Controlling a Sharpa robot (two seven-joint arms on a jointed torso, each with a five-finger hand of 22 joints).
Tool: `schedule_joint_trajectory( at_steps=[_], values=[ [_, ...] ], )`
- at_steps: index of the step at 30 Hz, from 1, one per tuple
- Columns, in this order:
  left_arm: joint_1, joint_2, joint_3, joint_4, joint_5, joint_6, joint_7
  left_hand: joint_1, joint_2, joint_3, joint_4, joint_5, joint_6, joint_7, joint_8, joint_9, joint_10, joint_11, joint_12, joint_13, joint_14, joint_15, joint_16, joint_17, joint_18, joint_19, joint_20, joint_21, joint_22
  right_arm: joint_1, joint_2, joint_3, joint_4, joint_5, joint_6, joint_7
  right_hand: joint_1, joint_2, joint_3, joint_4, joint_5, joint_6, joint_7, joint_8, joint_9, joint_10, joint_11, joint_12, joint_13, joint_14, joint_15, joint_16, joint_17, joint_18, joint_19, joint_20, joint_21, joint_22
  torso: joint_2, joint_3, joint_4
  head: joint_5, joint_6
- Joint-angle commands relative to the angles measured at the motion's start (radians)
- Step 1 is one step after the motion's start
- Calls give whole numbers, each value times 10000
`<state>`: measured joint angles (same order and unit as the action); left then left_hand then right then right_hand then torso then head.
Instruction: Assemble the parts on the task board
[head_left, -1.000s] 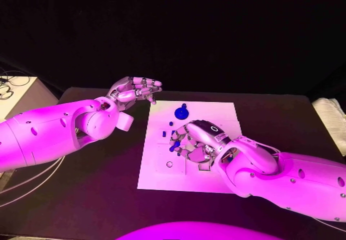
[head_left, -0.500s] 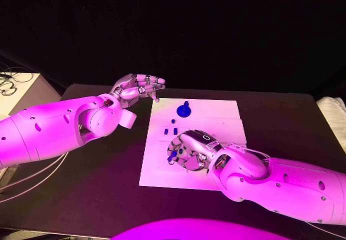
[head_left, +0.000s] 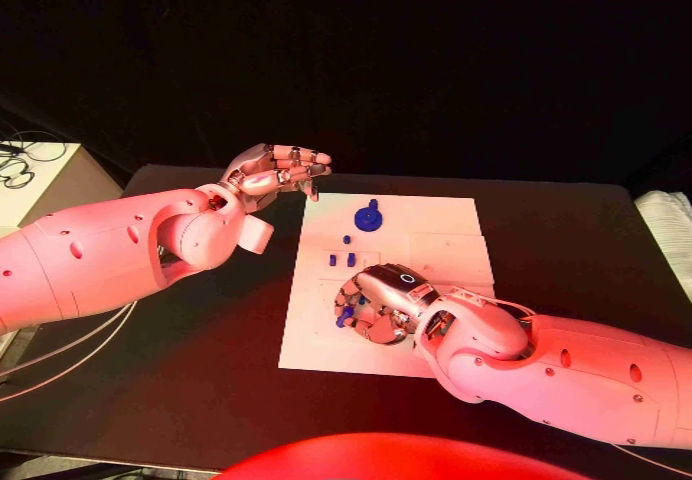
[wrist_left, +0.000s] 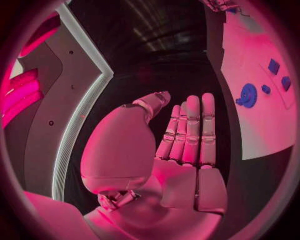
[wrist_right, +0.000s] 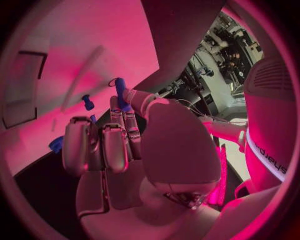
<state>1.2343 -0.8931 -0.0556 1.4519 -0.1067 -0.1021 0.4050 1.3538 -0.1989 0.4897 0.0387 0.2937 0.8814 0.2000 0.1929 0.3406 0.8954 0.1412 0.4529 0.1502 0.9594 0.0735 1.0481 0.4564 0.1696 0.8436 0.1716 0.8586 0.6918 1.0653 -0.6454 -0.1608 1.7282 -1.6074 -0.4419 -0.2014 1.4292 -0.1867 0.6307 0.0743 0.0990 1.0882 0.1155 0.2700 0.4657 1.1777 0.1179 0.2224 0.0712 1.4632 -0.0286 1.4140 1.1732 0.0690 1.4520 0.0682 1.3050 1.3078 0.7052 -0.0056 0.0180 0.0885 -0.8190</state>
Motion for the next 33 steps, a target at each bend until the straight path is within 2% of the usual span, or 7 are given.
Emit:
schedule_joint_trajectory(
  at_steps=[1, 17, 20, 26, 30, 32, 33],
  values=[
    [4, -1, 8, 34, 26, 150, 49, -30, 94, -50, -15, -47, 58, -9, -26, 16, -53, 5, 34, -17, -44, -16, -47, -9, 142, 67, -20, -50, -8, -20, 25, -4, -25, -334, 306, -159, 8, 69, 14, -71, 34, -18, 21, 37, -6, 833, -746, 51, 569, 329, -45, -21, 0, -59, 23, 11, -39, 595, 0, -10, 8, 6, -25],
    [4, -36, 8, 42, 26, 149, 40, -30, 91, -64, -12, -48, 58, -10, -27, 18, -60, 4, 36, -23, -42, -17, -54, -18, 141, 79, -21, -71, -23, -78, 11, -7, 6, -1108, -103, -766, -28, 69, 41, -119, 66, -20, 18, 47, 22, 851, -749, 32, 591, 331, -46, -17, 10, -66, 36, 12, -10, 622, -3, -7, 4, -2, -18],
    [4, -40, 8, 43, 26, 149, 38, -30, 91, -64, -12, -48, 58, -10, -27, 18, -60, 4, 36, -23, -42, -17, -54, -18, 141, 79, -21, -71, -23, -81, 1, -7, 12, -1135, -16, -741, -28, 69, 41, -119, 66, -20, 18, 47, 22, 851, -749, 32, 591, 331, -46, -17, 10, -66, 36, 12, -10, 622, -3, -7, 4, -2, -18],
    [4, -51, 8, 52, 26, 142, 32, -30, 91, -64, -12, -48, 58, -10, -27, 18, -60, 4, 36, -23, -42, -17, -54, -18, 141, 79, -21, -71, -23, -82, 5, -7, -3, -1116, 509, -516, -95, 54, 54, -158, 58, -26, 19, 57, 53, 855, -745, 1, 613, 326, -45, -29, -17, -51, 7, 13, -75, 580, 4, -14, -2, 2, -46],
    [5, -54, 8, 61, 26, 140, 31, -30, 91, -64, -12, -48, 58, -10, -27, 18, -60, 4, 36, -23, -42, -17, -54, -18, 141, 79, -21, -71, -23, -81, 41, -7, -42, -1035, 683, -278, -402, -101, -27, -226, 68, -238, 64, -59, 79, 609, -673, -235, 630, 283, 16, -101, -144, 16, -154, 52, -412, 357, -3, -17, -9, -1, -54],
    [5, -53, 8, 64, 26, 140, 31, -32, 98, -76, -3, -47, 54, -9, -31, 19, -67, 5, 38, -29, -39, -17, -60, -26, 141, 91, -23, -92, -38, -80, 68, -7, -73, -984, 734, -170, -656, -288, -86, -192, 282, -524, 161, -262, 13, 218, -537, -502, 554, 277, 131, -109, -159, 91, -347, 126, -813, 85, -4, -15, -7, -1, -58],
    [5, -53, 8, 66, 26, 140, 30, -32, 98, -76, -3, -47, 54, -9, -31, 19, -67, 5, 38, -29, -39, -17, -60, -26, 141, 91, -23, -92, -38, -80, 100, -8, -107, -943, 779, -79, -842, -474, -150, -183, 383, -746, 237, -420, -43, -128, -410, -690, 476, 204, 239, -195, -340, 149, -516, 213, -1144, -134, -5, -11, -5, -1, -62]
  ],
)
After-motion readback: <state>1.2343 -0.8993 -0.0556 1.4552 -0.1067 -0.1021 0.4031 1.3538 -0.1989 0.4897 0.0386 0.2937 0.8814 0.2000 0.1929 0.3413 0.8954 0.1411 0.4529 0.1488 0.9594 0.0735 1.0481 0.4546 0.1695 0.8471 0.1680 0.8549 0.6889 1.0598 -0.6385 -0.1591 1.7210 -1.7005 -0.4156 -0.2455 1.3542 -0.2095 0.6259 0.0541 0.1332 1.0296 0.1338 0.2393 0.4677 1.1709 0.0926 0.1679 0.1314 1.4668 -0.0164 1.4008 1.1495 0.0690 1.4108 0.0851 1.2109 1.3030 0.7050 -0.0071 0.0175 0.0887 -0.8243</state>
